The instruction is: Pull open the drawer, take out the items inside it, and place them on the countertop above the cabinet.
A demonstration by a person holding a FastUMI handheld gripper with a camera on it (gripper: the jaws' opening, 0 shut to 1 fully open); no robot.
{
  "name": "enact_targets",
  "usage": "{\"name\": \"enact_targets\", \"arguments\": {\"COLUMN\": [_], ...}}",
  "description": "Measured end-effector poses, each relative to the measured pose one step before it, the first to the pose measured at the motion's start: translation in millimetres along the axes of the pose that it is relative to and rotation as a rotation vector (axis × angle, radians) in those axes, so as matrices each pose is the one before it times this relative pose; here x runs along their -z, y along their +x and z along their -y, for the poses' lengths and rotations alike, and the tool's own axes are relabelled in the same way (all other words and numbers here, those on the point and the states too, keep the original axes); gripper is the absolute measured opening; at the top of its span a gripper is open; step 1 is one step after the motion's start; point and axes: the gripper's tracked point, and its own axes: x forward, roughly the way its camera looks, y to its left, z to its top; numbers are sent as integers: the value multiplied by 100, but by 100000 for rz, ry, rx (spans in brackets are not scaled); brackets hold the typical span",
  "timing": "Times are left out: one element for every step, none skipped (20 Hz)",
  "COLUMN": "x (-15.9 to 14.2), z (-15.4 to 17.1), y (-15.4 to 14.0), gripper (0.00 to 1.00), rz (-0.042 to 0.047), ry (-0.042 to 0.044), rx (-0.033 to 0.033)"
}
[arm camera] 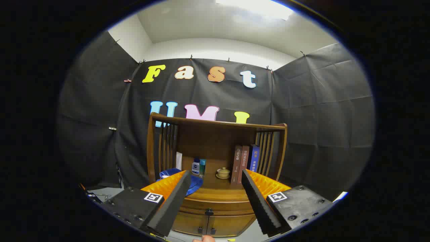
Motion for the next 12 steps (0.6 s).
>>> {"name": "enact_targets", "arguments": {"x": [28,-95,-49,-9,-101,-35,18,-24,60,35,-18,7], "z": [80,297,156,170,104,143,157,58,19,16,39,57], "y": [-2,-48,8,14,79,-5,-3,-148,-10,-17,40,-58], "gripper": [97,97,97,97,97,97,97,97,97,97,97,97], "rz": [-129,35,39,197,119,80,13,123,-106,-201,-184,-9], "ry": [-116,-78,22,111,233,201,256,341,256,-133,-432,-385], "rx": [172,282,139,163,284,201,302,129,-56,1,141,68]}}
